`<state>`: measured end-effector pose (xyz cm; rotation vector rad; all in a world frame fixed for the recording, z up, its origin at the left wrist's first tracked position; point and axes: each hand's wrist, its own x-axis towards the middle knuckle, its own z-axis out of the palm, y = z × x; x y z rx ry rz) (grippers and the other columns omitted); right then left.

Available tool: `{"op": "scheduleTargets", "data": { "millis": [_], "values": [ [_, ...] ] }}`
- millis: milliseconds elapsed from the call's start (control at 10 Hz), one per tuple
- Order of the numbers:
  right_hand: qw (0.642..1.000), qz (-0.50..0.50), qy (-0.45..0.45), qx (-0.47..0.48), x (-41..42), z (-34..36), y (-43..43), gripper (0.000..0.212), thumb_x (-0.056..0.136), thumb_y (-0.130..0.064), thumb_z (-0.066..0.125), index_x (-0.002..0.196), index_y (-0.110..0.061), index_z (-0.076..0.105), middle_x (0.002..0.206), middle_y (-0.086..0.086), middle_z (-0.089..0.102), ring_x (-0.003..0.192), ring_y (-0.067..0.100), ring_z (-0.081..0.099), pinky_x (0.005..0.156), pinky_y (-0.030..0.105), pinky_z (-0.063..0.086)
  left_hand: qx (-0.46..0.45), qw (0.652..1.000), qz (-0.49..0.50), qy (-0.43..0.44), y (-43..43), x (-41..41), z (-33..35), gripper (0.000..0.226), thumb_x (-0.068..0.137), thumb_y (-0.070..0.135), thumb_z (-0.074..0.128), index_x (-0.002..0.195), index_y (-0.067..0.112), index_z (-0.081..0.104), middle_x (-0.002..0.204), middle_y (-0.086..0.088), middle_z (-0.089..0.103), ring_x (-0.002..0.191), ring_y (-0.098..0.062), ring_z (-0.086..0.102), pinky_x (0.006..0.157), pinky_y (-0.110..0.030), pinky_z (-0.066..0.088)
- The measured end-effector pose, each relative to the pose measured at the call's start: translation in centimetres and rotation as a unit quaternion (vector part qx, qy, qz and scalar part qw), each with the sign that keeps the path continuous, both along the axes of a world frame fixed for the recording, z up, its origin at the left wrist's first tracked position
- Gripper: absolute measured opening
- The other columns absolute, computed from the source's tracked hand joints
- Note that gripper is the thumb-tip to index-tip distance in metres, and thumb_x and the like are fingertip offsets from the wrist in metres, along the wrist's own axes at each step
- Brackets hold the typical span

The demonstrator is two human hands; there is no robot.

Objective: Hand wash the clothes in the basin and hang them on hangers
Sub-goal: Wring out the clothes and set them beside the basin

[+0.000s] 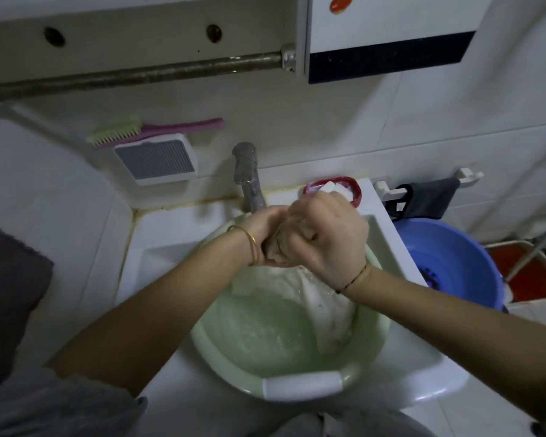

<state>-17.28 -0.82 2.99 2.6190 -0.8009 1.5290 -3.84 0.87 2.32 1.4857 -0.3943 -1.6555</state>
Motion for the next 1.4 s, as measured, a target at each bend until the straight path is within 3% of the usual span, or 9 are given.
{"op": "scheduleTargets", "data": {
  "millis": [100, 300, 400, 500, 600, 800, 1100, 1200, 1400],
  "values": [
    [0.943, -0.043, -0.127, 0.303, -1.1, -1.1, -0.7, 0.017, 0.080, -0.027, 0.061, 0.094, -0.016, 0.058, 0.081, -0.010, 0.057, 0.073, 0.005, 0.051, 0.069, 0.015, 0.040, -0.021, 0.999, -0.030, -0.026, 0.2, -0.5, 1.1, 0.019, 0.091, 0.025, 0.056, 0.078, 0.012, 0.062, 0.071, -0.007, 0.065, 0.059, -0.019, 0.064, 0.061, -0.032, 0.056],
    [0.708, -0.068, -0.098, 0.696, -4.7, -3.0, -2.3, 0.035, 0.097, -0.033, 0.050, 0.125, -0.013, 0.045, 0.097, 0.007, 0.054, 0.076, 0.018, 0.058, 0.050, 0.035, 0.056, -0.078, 0.988, -0.034, -0.127, 1.0, -1.8, 1.1, 0.016, 0.080, 0.007, 0.069, 0.087, 0.012, 0.056, 0.071, -0.007, 0.059, 0.053, -0.015, 0.059, 0.052, -0.028, 0.053],
    [0.734, -0.045, -0.058, 0.676, -7.0, -4.0, -2.1, 0.030, 0.097, -0.037, 0.047, 0.121, -0.021, 0.055, 0.104, -0.002, 0.058, 0.087, 0.012, 0.057, 0.065, 0.029, 0.053, -0.083, 0.985, -0.035, -0.148, 1.2, -3.0, 0.9, 0.018, 0.078, 0.002, 0.068, 0.086, 0.015, 0.056, 0.067, -0.003, 0.059, 0.051, -0.012, 0.059, 0.051, -0.028, 0.053],
    [0.704, 0.084, -0.019, 0.705, -9.6, -4.9, -1.8, 0.054, 0.080, -0.060, 0.059, 0.129, -0.039, 0.048, 0.124, -0.017, 0.052, 0.113, 0.005, 0.052, 0.088, 0.029, 0.049, -0.085, 0.987, -0.025, -0.135, 0.9, -3.9, 0.6, 0.016, 0.079, 0.002, 0.065, 0.083, 0.016, 0.057, 0.067, -0.002, 0.059, 0.057, -0.014, 0.059, 0.058, -0.031, 0.053],
    [0.712, 0.122, 0.023, 0.691, -11.2, -5.6, -1.4, 0.087, 0.063, -0.040, 0.082, 0.136, -0.032, 0.036, 0.129, -0.013, 0.052, 0.115, 0.002, 0.054, 0.097, 0.027, 0.047, -0.093, 0.991, -0.011, -0.090, 0.1, -4.8, 1.0, 0.016, 0.081, 0.000, 0.059, 0.087, 0.014, 0.057, 0.070, -0.005, 0.059, 0.061, -0.017, 0.059, 0.063, -0.035, 0.052],
    [0.759, -0.044, -0.023, 0.649, -13.1, -5.0, -4.5, 0.057, 0.070, -0.014, 0.080, 0.117, -0.021, 0.050, 0.101, 0.000, 0.064, 0.089, 0.014, 0.063, 0.078, 0.029, 0.053, -0.121, 0.992, -0.023, -0.019, -1.9, -7.1, 0.8, 0.018, 0.085, -0.004, 0.050, 0.084, 0.011, 0.059, 0.074, -0.010, 0.061, 0.062, -0.018, 0.061, 0.060, -0.033, 0.055],
    [0.809, -0.127, 0.217, 0.531, -14.9, -5.5, -10.5, 0.049, 0.075, -0.028, 0.068, 0.121, -0.026, 0.054, 0.100, -0.003, 0.059, 0.089, 0.018, 0.054, 0.079, 0.033, 0.048, -0.165, 0.905, -0.129, -0.369, -4.3, -9.5, -5.5, 0.050, 0.076, -0.011, 0.065, 0.123, 0.006, 0.054, 0.103, -0.002, 0.055, 0.094, -0.012, 0.052, 0.068, 0.001, 0.039],
    [0.829, -0.159, 0.233, 0.483, -14.7, -5.9, -12.1, 0.041, 0.075, -0.031, 0.063, 0.116, -0.030, 0.054, 0.107, -0.001, 0.054, 0.087, 0.019, 0.053, 0.070, 0.030, 0.041, -0.190, 0.875, -0.101, -0.433, -5.7, -10.6, -7.4, 0.048, 0.078, -0.008, 0.065, 0.123, 0.002, 0.052, 0.117, -0.010, 0.053, 0.103, -0.016, 0.051, 0.077, -0.003, 0.036],
    [0.794, -0.165, 0.277, 0.516, -14.0, -9.5, -13.8, 0.064, 0.073, -0.032, 0.064, 0.132, -0.024, 0.039, 0.126, 0.005, 0.050, 0.113, 0.029, 0.046, 0.082, 0.038, 0.044, -0.168, 0.799, -0.149, -0.558, -7.8, -11.0, -9.8, 0.044, 0.082, 0.006, 0.065, 0.124, 0.009, 0.053, 0.127, -0.012, 0.050, 0.118, -0.026, 0.047, 0.104, -0.028, 0.034]
  ]
}}
